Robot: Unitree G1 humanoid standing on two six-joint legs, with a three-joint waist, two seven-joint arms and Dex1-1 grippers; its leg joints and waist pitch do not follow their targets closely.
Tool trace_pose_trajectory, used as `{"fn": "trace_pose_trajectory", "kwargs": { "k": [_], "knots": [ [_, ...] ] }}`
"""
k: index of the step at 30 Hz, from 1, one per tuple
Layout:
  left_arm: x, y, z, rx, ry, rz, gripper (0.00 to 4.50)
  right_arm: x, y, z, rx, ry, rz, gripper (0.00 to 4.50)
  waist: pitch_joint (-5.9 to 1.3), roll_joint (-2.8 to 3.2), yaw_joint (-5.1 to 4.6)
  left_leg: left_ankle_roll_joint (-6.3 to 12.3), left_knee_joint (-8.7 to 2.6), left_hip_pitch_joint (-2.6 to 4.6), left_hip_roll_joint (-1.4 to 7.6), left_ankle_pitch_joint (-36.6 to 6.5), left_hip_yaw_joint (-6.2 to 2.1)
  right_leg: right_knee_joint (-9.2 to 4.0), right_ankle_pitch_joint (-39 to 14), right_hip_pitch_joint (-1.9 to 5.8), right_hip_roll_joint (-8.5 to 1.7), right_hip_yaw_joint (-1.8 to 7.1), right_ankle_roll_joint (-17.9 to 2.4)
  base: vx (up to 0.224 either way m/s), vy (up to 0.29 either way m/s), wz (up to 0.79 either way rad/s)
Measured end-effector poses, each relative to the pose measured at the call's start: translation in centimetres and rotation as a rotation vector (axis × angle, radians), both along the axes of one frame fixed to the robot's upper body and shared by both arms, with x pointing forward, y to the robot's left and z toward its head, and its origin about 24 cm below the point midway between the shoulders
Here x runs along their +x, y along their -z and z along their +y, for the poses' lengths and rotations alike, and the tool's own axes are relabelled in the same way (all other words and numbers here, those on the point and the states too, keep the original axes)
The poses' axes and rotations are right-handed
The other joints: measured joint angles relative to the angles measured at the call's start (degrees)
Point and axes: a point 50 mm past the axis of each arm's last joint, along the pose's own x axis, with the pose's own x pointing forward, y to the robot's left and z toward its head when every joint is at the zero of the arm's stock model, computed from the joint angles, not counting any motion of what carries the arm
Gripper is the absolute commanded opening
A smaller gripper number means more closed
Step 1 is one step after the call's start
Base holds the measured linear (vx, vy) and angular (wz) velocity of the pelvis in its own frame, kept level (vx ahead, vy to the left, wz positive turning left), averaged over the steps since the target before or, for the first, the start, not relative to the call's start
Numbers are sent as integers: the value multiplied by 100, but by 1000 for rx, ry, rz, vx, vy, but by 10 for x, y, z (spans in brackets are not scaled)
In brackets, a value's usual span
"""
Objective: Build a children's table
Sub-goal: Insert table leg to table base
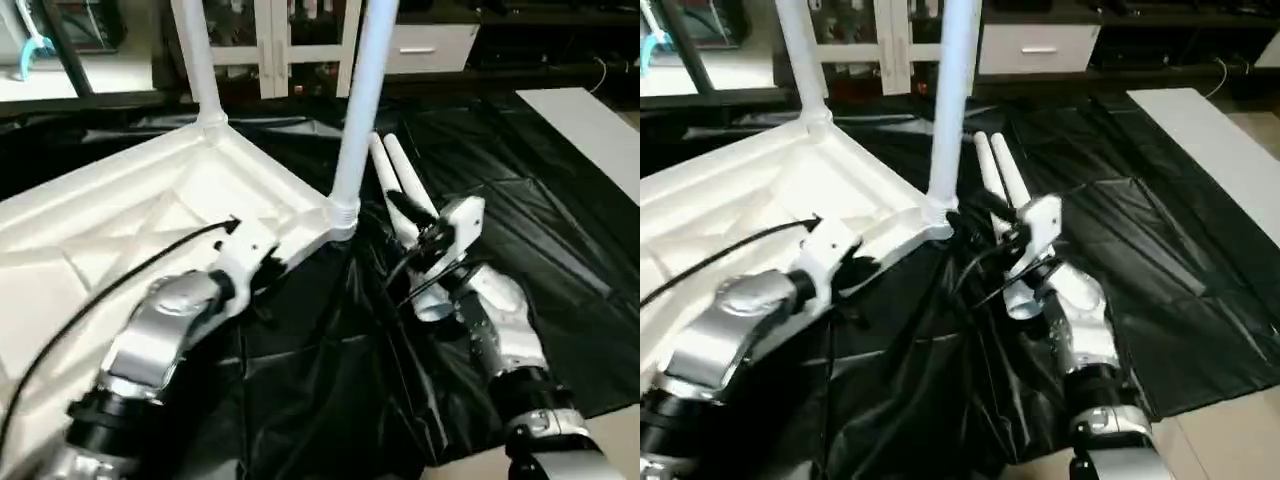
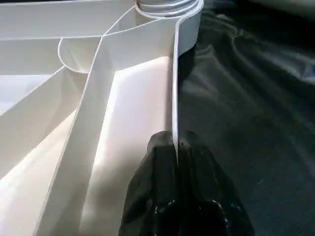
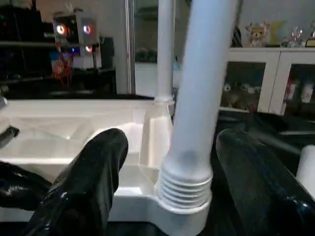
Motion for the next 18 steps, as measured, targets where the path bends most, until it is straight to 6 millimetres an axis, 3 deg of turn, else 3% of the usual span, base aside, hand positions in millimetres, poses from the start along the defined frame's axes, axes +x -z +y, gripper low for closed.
{"fn": "trace_pose_trajectory", "kwargs": {
  "k": [6, 10, 15, 18],
  "knots": [
    [-4, -1, 16, 11, 85, 2, 0, 8, -20, -10, 14, -34, 5, 322, 0, -1, 23, 1, 5, -6, -1, 3, 1, -1, 4, 1, 0, -1, 0, 0, 0, 0],
    [-20, 0, 28, 10, 232, 32, 0, 11, -30, -38, -92, -49, 40, 322, -4, -8, 116, 8, 7, -11, -3, -1, 0, -6, 3, 3, -1, -3, 0, 0, 0, 0],
    [-33, 1, 29, 8, 359, 68, 0, 7, -27, -52, -144, -94, 94, 322, -4, -7, 200, 7, 8, -11, -2, -1, -2, 1, 3, 1, -1, -6, 0, 0, 0, 0],
    [-36, 1, 30, 34, 417, 62, 0, -2, -19, -70, -193, -119, 169, 322, -4, -7, 277, 8, 11, -11, -1, -1, -2, 0, 3, 4, -1, -6, 0, 0, 0, 0]
  ]
}}
